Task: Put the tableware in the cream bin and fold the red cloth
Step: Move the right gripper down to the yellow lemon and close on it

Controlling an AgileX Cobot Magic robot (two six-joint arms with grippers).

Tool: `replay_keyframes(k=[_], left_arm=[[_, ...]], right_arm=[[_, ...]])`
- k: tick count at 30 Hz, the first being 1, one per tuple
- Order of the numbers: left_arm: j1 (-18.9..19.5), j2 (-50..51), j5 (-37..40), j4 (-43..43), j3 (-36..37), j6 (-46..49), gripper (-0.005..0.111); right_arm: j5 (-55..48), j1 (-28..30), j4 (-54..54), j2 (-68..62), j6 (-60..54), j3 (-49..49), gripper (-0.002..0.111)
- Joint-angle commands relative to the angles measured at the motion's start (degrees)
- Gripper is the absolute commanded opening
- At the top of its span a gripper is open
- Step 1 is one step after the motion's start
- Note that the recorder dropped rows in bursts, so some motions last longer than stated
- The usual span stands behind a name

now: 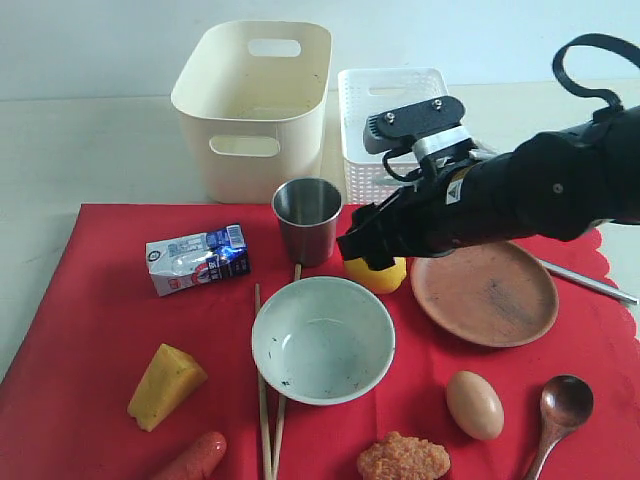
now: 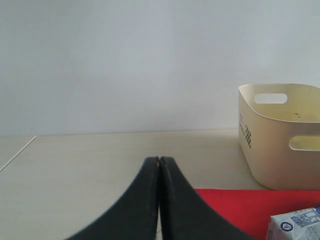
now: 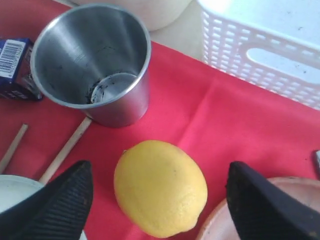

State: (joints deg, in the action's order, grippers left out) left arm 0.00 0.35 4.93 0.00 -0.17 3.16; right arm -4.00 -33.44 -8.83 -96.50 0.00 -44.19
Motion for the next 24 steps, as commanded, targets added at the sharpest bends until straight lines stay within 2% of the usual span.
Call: replay_keyframes(k=[1,15,17,22,24], left_arm=[[0.06,-0.35,0.14,-0.78,0.17,0.06,0.003],[0.06,-0.35,0.14,-0.78,0.17,0.06,0.003],[0.06,-0.35,0.14,-0.78,0.17,0.06,0.003],[0.06,-0.35,0.14,-0.78,0.17,0.06,0.003],[0.06,-0.35,0.14,-0.78,0.17,0.06,0.003]], right_arm=[[-0.69,-0.25,0.5,-4.31,-1.43,-2.55,0.072],[-0.43,0.12,2.37,-9.37,-1.43,-5.42,0.07],[-1.12,0.12,2.37,-9.37,-1.43,-5.42,0.066],[-2.48,0.12,2.47,-9.37,-1.43,-5.42,0.047],[-3.24,0.12,2.47,-9.37,-1.43,-5.42,0.043]])
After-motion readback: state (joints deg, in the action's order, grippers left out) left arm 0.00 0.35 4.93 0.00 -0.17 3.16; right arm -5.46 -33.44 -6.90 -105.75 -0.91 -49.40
